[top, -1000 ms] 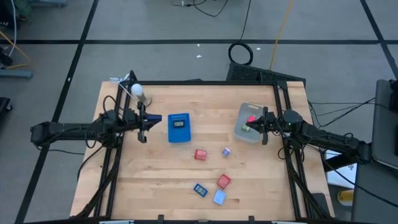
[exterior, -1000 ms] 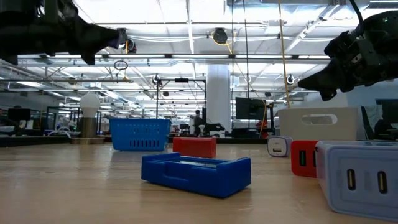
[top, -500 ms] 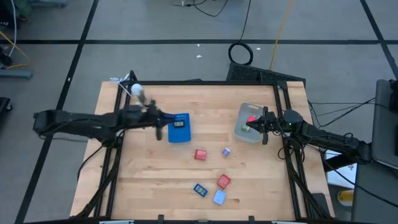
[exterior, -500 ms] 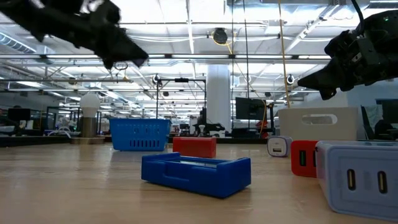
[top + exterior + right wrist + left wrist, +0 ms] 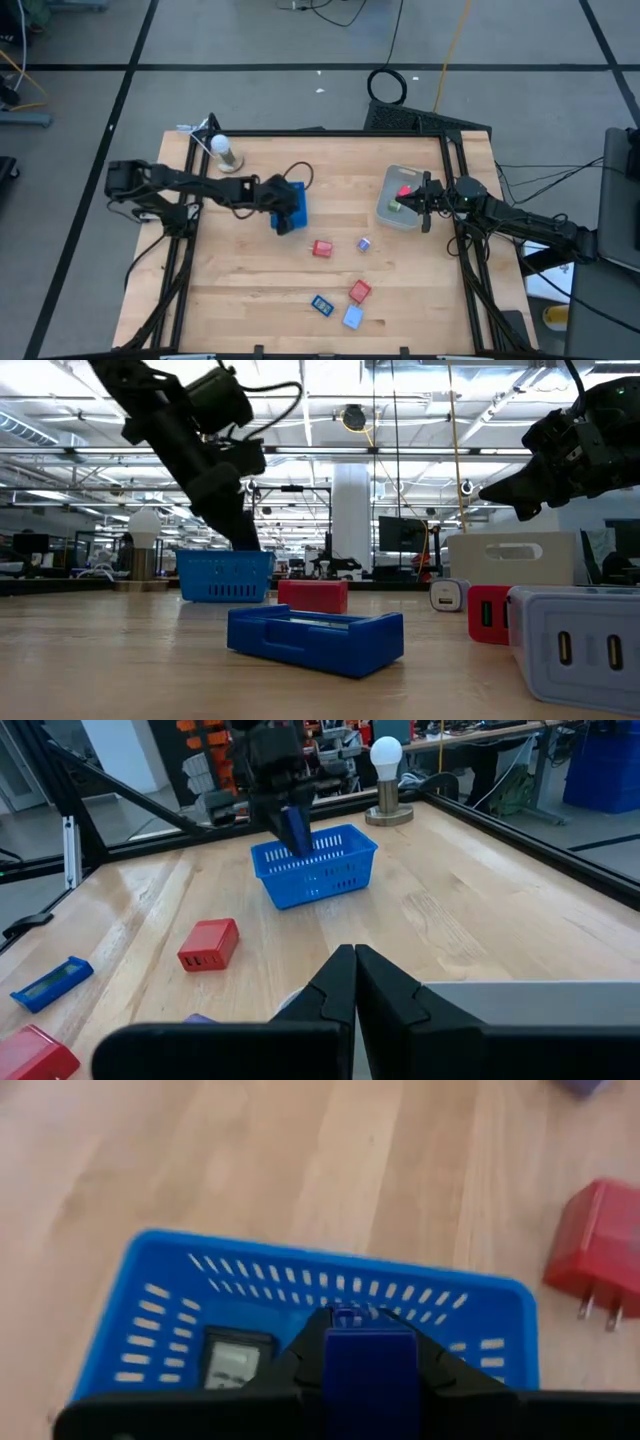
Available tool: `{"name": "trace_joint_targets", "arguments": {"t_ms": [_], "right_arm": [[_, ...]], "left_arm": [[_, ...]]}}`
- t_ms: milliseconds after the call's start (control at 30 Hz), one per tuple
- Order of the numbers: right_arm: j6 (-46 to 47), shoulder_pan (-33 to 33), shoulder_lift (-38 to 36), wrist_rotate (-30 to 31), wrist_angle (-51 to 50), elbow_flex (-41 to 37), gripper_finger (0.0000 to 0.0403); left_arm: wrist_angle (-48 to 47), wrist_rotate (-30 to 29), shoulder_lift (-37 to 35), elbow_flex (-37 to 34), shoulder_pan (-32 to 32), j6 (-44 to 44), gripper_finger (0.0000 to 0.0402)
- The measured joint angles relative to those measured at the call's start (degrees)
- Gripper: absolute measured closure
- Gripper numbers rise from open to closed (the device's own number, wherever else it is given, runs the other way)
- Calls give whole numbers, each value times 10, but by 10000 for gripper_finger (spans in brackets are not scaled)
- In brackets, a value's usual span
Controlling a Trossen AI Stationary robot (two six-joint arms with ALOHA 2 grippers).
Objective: Pick & Place Office items
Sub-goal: Put the purple digital clock into the blue bin
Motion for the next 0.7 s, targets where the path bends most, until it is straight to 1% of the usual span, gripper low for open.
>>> {"name": "trace_joint_targets", "arguments": {"t_ms": [100,233,367,500,700], "right_arm": [[0,0,0,0,0,0,403],[1,0,0,0,0,0,403],[2,0,0,0,1,0,403],[2,0,0,0,1,0,403],[2,0,0,0,1,0,403]], "left_arm": [[-24,10,28,17,1,0,353],[-43,10,64,22,4,0,353],[-41,12,91,22,14,-8,353],[-35,12,101,24,20,-8,345],[-33,10,91,21,23,10,314]]}}
